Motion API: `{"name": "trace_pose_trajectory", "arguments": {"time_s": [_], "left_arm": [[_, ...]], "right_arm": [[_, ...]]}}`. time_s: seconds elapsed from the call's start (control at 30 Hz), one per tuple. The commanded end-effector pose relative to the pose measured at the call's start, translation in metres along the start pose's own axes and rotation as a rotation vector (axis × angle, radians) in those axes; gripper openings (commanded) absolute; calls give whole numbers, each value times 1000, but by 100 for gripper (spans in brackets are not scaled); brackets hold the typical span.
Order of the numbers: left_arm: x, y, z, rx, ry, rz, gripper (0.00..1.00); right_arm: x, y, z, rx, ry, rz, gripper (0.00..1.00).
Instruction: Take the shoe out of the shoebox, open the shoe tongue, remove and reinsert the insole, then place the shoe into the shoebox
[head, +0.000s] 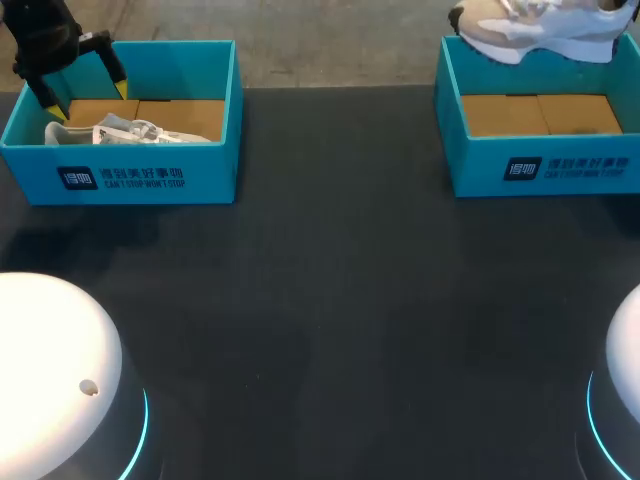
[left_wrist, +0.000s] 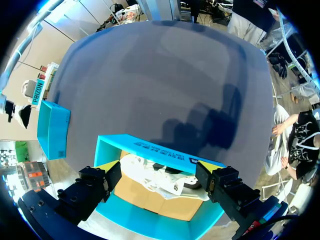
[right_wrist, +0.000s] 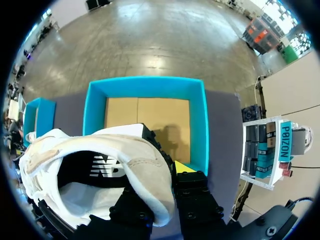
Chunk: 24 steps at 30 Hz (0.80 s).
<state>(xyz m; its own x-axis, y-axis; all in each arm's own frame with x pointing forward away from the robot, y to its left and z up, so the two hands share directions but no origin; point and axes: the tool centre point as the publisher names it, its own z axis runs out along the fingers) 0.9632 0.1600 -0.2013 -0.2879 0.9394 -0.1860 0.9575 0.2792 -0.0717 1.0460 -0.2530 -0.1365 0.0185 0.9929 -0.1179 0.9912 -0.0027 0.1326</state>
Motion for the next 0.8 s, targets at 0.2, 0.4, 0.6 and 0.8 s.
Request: {"name": "trace_pose_trajectory", "arguments": {"time_s": [0.2,0.4,0.6,0.8], "left_arm": [[0,0,0,0,0,1,100],[0,0,0,0,0,1,100],[0,0,0,0,0,1,100],[0,0,0,0,0,1,100]], "right_arm": [[27,-42,-16,-54,-20,-17,0],[46,-61,-24,-55,-21,-37,0],[68,-83,-31,-50,-36,-56,0],[97,-107,-34,-33,-51,-85,0]]}}
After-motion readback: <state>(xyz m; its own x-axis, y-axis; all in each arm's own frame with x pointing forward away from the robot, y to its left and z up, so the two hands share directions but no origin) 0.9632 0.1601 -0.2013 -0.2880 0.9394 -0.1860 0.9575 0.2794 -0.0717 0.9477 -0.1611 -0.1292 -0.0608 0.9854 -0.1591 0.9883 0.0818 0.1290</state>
